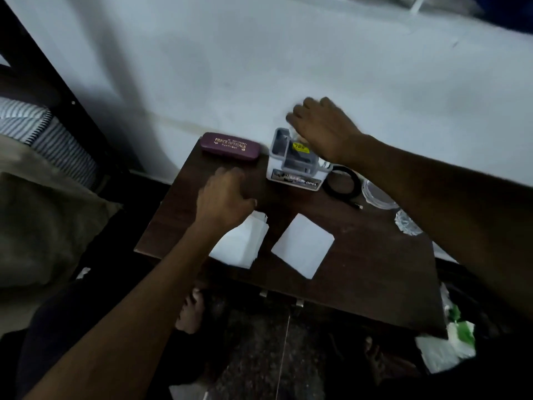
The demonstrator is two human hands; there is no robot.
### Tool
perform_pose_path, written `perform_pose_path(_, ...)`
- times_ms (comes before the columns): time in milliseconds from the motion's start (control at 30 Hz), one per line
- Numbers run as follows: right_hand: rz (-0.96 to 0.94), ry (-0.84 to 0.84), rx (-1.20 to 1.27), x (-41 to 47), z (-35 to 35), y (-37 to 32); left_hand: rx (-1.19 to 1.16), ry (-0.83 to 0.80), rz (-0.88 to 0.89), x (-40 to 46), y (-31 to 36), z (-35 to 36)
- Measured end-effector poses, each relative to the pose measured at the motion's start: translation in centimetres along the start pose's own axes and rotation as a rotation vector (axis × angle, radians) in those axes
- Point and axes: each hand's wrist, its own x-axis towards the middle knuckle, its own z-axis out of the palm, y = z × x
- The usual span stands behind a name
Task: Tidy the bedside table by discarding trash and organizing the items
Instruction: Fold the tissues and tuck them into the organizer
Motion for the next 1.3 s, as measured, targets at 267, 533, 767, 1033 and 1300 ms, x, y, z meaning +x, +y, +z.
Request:
perform_pose_path(267,0.478,0.091,0.536,-12.6,-1.4,-10.9,0.152,-0.077,-0.352,-5.0,-1.5,1.3)
perform_pose_path(533,0.968,-0.277,0.726,-17.7,1.1,-16.4,0.018,-0.012,-0.433,-6.3,-0.7,2.2)
perform_pose_path(767,1.038,-0.129,1.066,-17.0,0.5,-15.8,-0.407,0.037,-0.374,-5.3,0.4,2.0)
perform_pose_path(1033,0.804,0.118,2.064,-13.3,-6.7,-11.4,-0.875,-0.005,-0.418,-5.1,1.3,2.0)
perform_pose_path(1300,0.639,-0.099,1.682,-11.1,-6.6,-11.3,-1.299,-0.044,-0.444,-5.5,2.9,1.7)
